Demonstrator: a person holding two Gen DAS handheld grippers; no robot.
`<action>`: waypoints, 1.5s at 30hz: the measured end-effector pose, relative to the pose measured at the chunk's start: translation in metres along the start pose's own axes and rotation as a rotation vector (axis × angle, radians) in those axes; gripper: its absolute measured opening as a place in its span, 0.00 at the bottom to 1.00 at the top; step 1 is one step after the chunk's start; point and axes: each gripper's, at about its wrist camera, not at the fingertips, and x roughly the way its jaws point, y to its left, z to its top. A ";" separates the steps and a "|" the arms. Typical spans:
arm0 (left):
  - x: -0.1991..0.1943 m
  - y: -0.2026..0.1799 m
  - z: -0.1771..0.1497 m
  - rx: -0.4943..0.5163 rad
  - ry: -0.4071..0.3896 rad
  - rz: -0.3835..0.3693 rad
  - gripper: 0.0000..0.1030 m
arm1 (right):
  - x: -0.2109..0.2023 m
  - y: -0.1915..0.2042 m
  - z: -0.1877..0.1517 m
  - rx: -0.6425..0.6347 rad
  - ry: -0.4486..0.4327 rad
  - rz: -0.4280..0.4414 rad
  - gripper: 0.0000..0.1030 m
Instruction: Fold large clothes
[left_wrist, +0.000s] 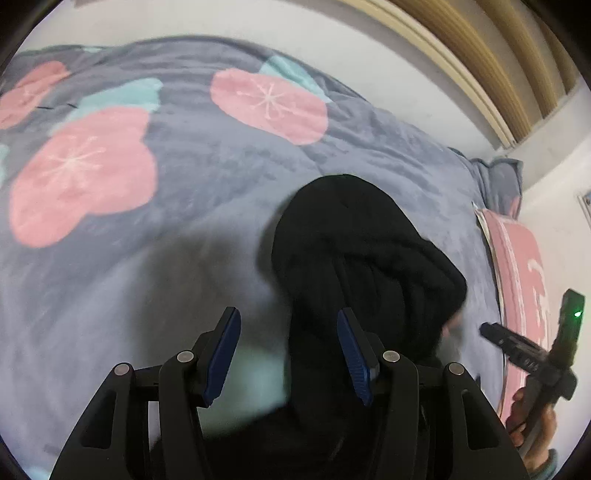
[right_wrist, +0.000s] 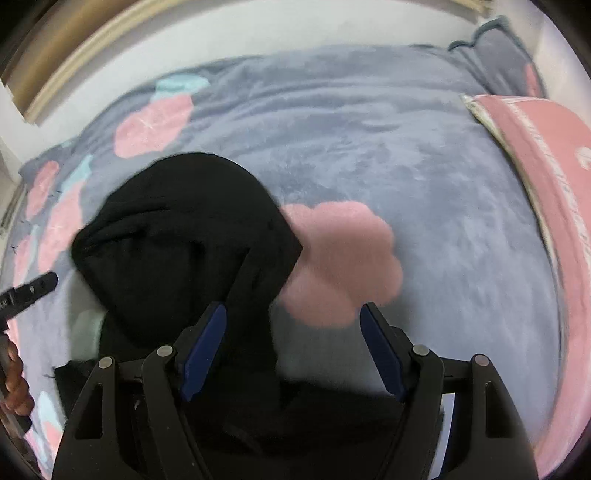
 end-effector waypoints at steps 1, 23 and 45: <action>0.011 0.000 0.005 0.004 0.010 0.005 0.54 | 0.013 -0.001 0.005 -0.001 0.013 0.009 0.75; 0.088 0.051 0.011 0.023 0.176 -0.121 0.30 | 0.098 -0.033 0.006 0.013 0.129 0.178 0.23; 0.110 -0.008 0.013 0.200 0.133 -0.120 0.53 | 0.114 0.019 0.011 -0.217 0.101 0.139 0.49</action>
